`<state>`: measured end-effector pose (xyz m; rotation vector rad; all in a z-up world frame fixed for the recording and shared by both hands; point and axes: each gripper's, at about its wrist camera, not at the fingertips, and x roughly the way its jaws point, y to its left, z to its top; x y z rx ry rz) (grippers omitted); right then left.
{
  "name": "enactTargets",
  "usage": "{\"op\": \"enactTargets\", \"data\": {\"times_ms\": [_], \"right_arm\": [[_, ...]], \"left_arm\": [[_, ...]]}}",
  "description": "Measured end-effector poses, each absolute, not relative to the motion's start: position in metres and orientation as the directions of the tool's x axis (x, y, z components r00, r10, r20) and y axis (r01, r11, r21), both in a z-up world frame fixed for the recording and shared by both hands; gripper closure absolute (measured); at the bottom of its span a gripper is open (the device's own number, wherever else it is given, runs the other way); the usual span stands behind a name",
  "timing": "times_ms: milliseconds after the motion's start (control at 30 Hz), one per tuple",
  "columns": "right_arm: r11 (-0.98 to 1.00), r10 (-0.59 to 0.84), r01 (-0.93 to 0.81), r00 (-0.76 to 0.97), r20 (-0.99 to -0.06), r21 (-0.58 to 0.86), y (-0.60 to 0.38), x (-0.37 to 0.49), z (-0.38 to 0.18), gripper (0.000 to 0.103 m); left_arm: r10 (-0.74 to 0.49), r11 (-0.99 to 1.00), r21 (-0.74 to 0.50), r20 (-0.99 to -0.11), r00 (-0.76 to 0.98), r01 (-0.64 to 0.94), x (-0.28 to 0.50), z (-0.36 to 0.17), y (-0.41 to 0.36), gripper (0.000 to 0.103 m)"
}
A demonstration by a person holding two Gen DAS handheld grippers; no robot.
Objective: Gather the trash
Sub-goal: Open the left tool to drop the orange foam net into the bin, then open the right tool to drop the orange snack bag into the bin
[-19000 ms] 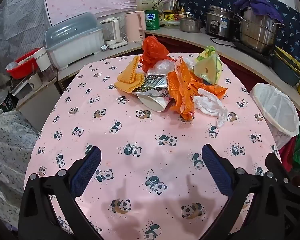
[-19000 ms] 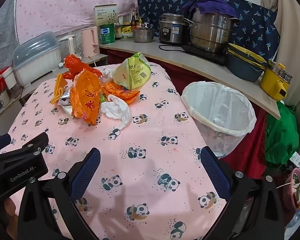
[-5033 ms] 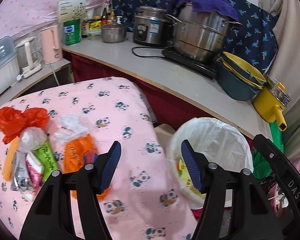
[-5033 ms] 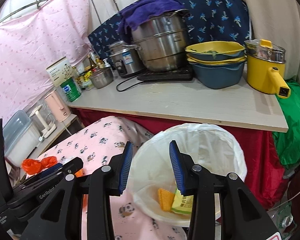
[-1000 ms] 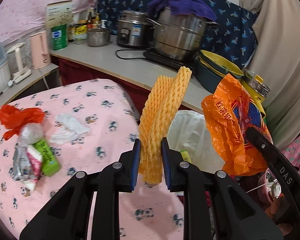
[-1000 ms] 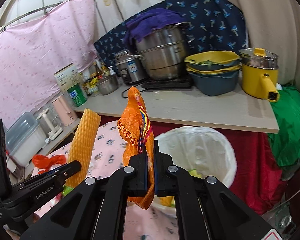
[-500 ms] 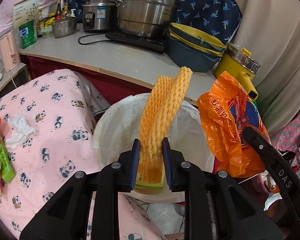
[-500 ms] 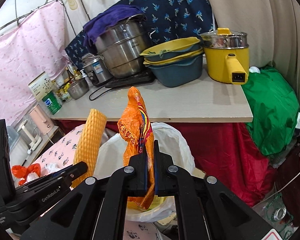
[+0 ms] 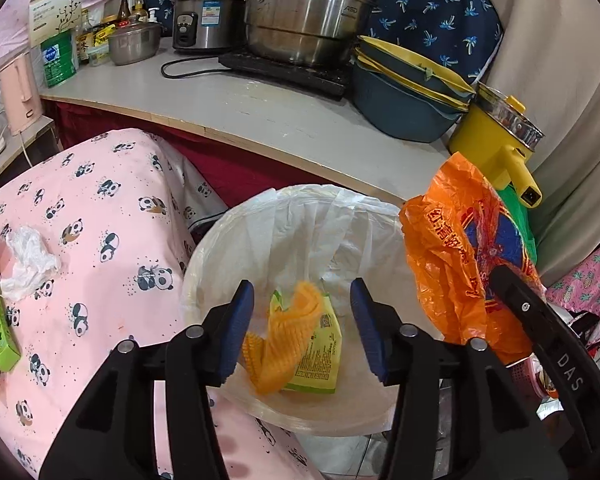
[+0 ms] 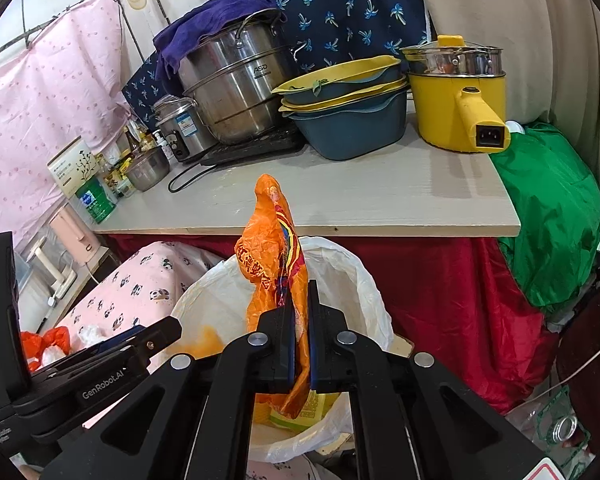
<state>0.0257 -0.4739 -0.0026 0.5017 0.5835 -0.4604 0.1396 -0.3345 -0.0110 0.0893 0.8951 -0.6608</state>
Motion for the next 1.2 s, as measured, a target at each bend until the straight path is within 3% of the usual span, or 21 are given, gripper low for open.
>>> {"op": "enactTargets", "data": {"times_ms": [367, 633, 1200], "right_arm": [[0.799, -0.245, 0.517, 0.746, -0.619, 0.307, -0.462, 0.047, -0.003, 0.092], [0.818, -0.238, 0.489, 0.767, -0.595, 0.304, -0.444, 0.056, 0.011, 0.076], [0.880, -0.149, 0.372, 0.806, -0.572, 0.295, -0.375, 0.070, 0.035, 0.071]], "left_arm": [[-0.476, 0.827, -0.201, -0.747, 0.464, 0.525, 0.151, -0.007, -0.308, 0.055], [-0.463, 0.844, -0.188, -0.729, 0.505, 0.502, 0.153, 0.004, -0.286, 0.046], [-0.368, 0.911, -0.153, -0.720, 0.588, 0.382, 0.159, 0.018, -0.209, 0.044]]}}
